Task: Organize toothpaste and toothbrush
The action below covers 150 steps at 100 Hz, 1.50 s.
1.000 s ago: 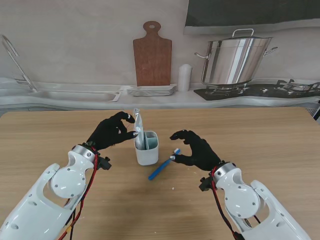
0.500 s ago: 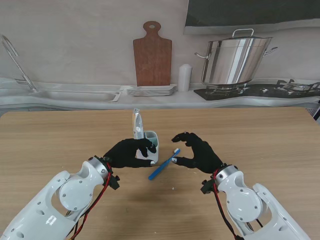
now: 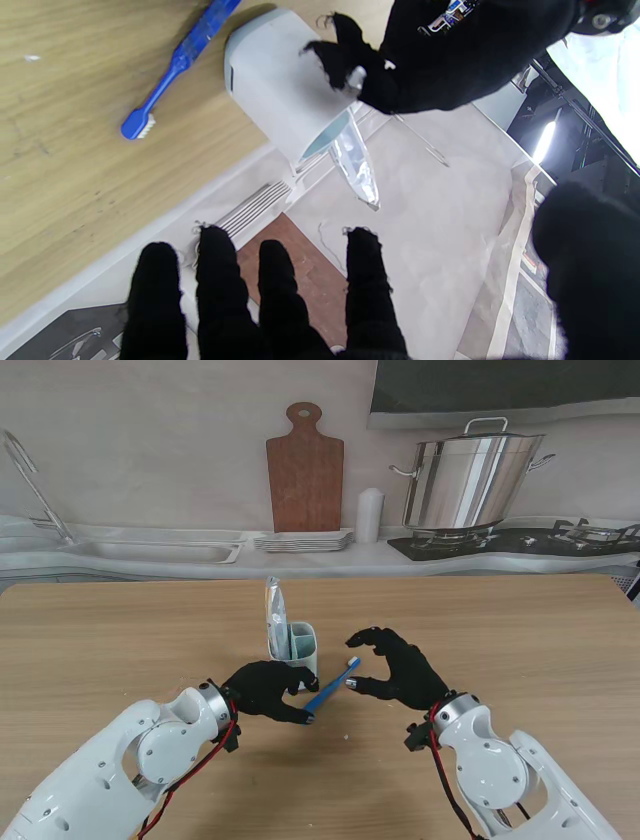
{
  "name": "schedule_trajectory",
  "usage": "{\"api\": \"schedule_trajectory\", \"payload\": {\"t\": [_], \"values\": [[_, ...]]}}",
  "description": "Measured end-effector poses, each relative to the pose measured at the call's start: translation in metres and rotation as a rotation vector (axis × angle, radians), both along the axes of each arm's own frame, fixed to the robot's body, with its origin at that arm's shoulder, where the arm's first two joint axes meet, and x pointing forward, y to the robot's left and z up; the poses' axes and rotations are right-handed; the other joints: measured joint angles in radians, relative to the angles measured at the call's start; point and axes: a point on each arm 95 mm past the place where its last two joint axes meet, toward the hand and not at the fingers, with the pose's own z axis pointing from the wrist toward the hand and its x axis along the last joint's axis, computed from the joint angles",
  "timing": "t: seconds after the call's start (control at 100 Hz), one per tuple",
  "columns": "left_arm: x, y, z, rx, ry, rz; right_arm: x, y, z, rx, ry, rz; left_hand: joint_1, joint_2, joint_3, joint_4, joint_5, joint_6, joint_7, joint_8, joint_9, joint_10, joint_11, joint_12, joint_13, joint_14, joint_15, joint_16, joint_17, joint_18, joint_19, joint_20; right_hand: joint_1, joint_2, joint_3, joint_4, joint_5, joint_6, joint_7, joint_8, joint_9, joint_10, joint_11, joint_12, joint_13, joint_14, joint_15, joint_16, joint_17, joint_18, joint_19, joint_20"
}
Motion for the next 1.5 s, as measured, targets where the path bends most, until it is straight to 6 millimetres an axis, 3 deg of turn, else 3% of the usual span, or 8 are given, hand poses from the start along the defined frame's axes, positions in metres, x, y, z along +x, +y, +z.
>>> {"api": "schedule_trajectory", "payload": {"t": [0.28,0.36,0.5,0.65,0.87,1.05,1.32,1.5], "values": [[0.008,-0.009,-0.021,0.078,0.008,-0.047,-0.003,-0.003,-0.002,0.001,0.008,-0.003,0.0,0.012,-0.012,0.001,-0.012,0.0,-0.004,-0.001,0.0,-0.006,0.0,0.0,0.0,-0.019,-0.009,0.0,0.0,-0.029,-0.004,0.0,0.0,0.002,0.0,0.0,0.0,0.0,0.0,0.0,0.0,0.0,0.0,0.0,0.0,0.004,0.0,0.0,0.0,0.0,0.0,0.0],[0.01,-0.011,-0.025,0.089,0.015,-0.053,-0.004,-0.005,-0.003,0.0,0.01,-0.004,0.0,0.012,-0.012,0.014,-0.012,0.0,-0.001,-0.001,0.0,-0.007,0.0,0.0,0.0,-0.02,-0.009,0.0,0.0,-0.031,-0.005,0.0,0.0,0.002,0.0,0.0,0.0,0.0,0.0,0.0,0.0,0.0,0.0,0.0,0.0,0.004,0.0,0.0,0.0,0.0,0.0,0.0],[0.011,-0.014,-0.03,0.107,0.021,-0.066,-0.005,-0.007,-0.004,-0.003,0.015,-0.005,-0.001,0.028,-0.021,0.017,-0.012,-0.014,-0.001,-0.001,-0.012,-0.019,-0.002,0.0,-0.024,-0.02,-0.024,0.0,-0.02,-0.035,-0.008,-0.001,0.0,0.002,-0.001,0.0,0.0,0.0,0.0,0.0,0.0,0.019,0.0,0.0,0.0,0.004,0.0,0.0,0.0,0.0,0.0,0.0],[0.013,-0.016,-0.034,0.125,0.054,-0.084,-0.006,-0.008,-0.004,-0.003,0.019,-0.006,-0.001,0.049,-0.023,0.023,-0.012,-0.085,0.0,-0.001,-0.07,-0.033,-0.027,-0.011,-0.091,-0.019,-0.068,0.027,-0.088,-0.044,-0.023,0.017,0.0,0.002,-0.001,0.0,0.0,0.0,0.0,0.0,0.0,0.019,0.0,0.0,0.0,0.004,0.0,0.0,0.0,0.0,0.0,0.0],[0.016,-0.017,-0.038,0.141,0.077,-0.098,-0.007,-0.008,-0.005,0.0,0.026,-0.005,-0.001,0.072,-0.064,0.023,-0.008,-0.135,0.003,0.01,-0.14,-0.05,-0.05,-0.012,-0.175,0.0,-0.123,0.053,-0.168,-0.047,-0.061,0.076,0.0,0.002,-0.001,0.0,0.011,0.0,0.004,0.008,0.0,0.02,0.0,0.0,0.003,0.004,0.0,0.0,0.0,0.005,0.0,0.0],[0.017,-0.017,-0.043,0.159,0.089,-0.114,-0.008,-0.008,-0.005,0.002,0.033,-0.005,-0.001,0.076,-0.075,0.023,0.031,-0.136,0.056,0.042,-0.162,-0.063,-0.051,-0.012,-0.213,0.009,-0.172,0.054,-0.197,-0.047,-0.087,0.113,0.0,0.002,-0.001,0.0,0.011,0.0,0.004,0.008,0.0,0.02,0.002,0.001,0.01,0.004,0.0,0.0,0.002,0.006,-0.001,0.0],[0.017,-0.018,-0.045,0.145,0.092,-0.131,-0.007,-0.006,-0.006,0.013,0.051,0.005,-0.001,0.076,-0.071,0.025,0.136,-0.142,0.21,0.129,-0.126,-0.14,-0.047,-0.014,-0.213,0.01,-0.199,0.054,-0.202,-0.047,-0.102,0.152,0.006,0.002,-0.001,0.0,0.029,0.0,-0.001,0.009,0.0,0.02,0.014,0.002,0.019,0.005,0.0,0.0,0.007,0.012,-0.004,0.0],[0.013,-0.019,-0.049,0.099,0.123,-0.131,-0.005,-0.004,-0.007,0.016,0.055,0.01,-0.001,0.076,-0.067,0.027,0.136,-0.144,0.221,0.133,-0.122,-0.156,-0.039,-0.014,-0.213,0.011,-0.203,0.054,-0.202,-0.047,-0.102,0.153,0.016,0.002,-0.001,0.0,0.077,0.001,0.0,0.01,0.0,0.024,0.05,0.021,0.036,0.015,0.016,0.0,0.026,0.018,-0.005,0.0]]}}
